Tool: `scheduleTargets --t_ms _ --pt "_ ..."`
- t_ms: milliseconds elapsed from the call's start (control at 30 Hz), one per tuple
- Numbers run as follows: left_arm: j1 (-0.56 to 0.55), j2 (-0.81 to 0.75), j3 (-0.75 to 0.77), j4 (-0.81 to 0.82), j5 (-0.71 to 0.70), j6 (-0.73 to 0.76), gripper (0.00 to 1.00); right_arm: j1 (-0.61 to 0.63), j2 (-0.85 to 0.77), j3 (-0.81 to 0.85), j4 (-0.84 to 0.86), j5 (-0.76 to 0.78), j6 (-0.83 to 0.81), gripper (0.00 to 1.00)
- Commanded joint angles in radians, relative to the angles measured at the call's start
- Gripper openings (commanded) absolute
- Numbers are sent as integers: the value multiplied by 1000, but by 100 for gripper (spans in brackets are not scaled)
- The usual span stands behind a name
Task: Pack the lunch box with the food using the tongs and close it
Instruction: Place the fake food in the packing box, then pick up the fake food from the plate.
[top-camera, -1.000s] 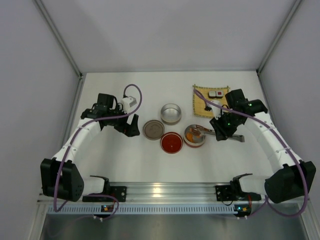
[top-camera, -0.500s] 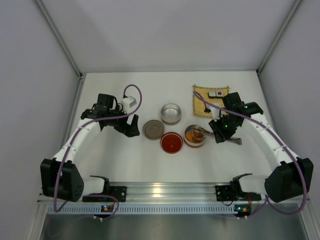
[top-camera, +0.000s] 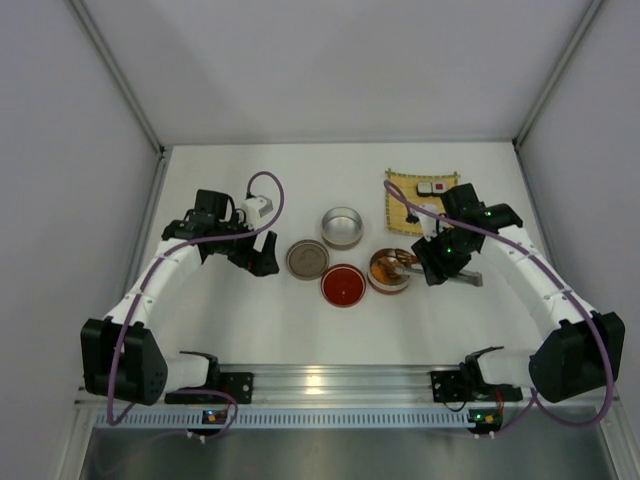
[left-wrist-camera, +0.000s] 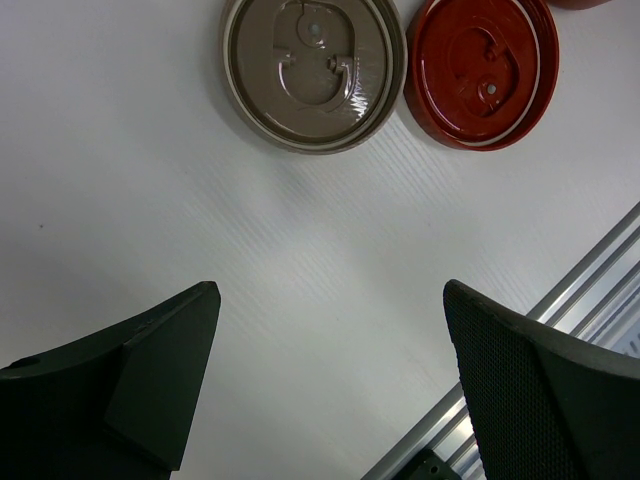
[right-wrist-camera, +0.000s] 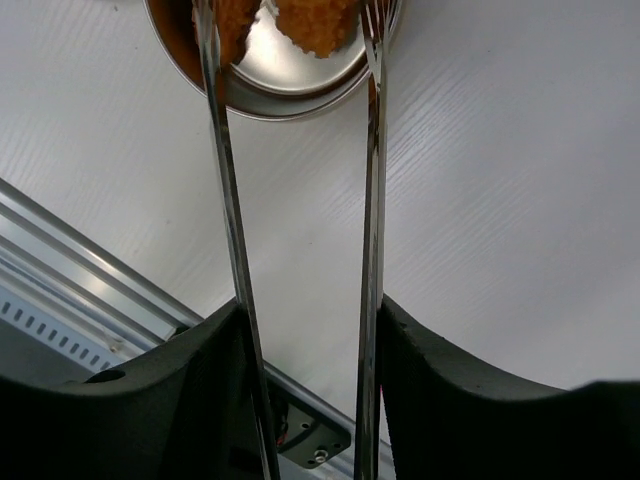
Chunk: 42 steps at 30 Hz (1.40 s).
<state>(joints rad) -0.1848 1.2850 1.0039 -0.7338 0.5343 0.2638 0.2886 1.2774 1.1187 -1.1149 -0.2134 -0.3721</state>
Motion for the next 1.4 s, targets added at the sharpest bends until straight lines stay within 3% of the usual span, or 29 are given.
scheduleTargets --t_ms 0,533,967,1367 --pt "4 -30 -1 16 9 3 98 21 -3 27 41 0 6 52" --pt "4 -58 -1 -6 12 20 98 21 -38 237 21 -57 16 41" --pt "4 -42 -8 24 13 -12 98 -12 129 320 266 258 114 41" --pt "4 -41 -28 -12 41 44 98 -268 358 483 262 194 10 41"
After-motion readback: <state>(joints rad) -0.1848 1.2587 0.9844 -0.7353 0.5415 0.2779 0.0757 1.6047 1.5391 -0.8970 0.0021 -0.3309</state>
